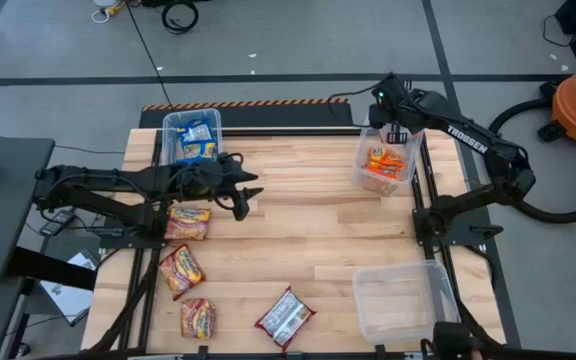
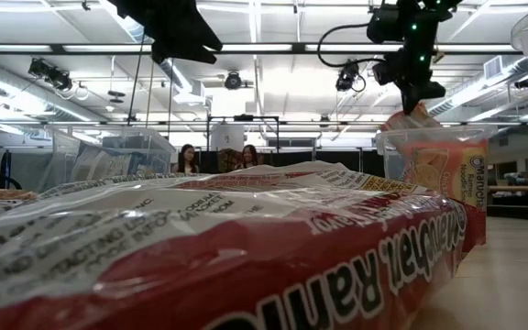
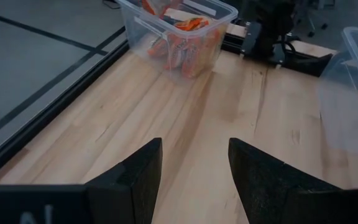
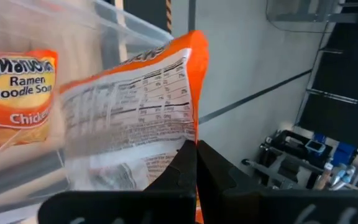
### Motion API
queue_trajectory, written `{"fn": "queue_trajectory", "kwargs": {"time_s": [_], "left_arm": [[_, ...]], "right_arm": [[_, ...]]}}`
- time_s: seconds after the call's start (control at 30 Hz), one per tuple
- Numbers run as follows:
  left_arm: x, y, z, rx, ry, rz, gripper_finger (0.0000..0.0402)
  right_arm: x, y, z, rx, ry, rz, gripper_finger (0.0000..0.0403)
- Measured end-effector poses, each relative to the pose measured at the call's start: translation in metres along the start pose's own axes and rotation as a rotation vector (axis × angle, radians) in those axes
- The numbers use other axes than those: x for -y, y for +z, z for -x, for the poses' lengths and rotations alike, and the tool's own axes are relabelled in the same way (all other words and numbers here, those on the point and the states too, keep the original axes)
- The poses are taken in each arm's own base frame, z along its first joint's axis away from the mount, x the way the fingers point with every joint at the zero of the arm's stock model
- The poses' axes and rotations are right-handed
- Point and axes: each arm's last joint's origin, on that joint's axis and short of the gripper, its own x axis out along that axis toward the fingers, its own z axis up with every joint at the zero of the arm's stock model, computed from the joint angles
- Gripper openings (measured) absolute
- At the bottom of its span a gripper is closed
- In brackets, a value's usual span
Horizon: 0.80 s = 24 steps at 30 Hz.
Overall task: Sort Maruchan noodles
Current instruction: Put the orange noodle pack into the top right transparent bin
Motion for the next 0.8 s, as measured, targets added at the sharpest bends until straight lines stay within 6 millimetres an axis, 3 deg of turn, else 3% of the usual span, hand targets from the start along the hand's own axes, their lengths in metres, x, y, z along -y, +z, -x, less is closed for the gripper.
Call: {"fn": "queue_trajectory", "kwargs": {"time_s": [0.23,0.63,0.8], "left_arm": [[0.0,0.0,0.0,0.0,0.003,0.001,0.0192],[0.0,0.0,0.0,0.004,0.018,0.032,0.0192],[0.001,0.0,0.0,0.004,0.014,0.058,0.0192]], "right_arm": [[0.004,0.0,0.001,0.023,-0.01,-0.039,0.0002],[-0.041,-0.011,-0.039,-0.143,0.089,-0.079,0.0002],[-0.052,-0.01,-0.044,-0.104,0.166,-0.067,0.0002]]}}
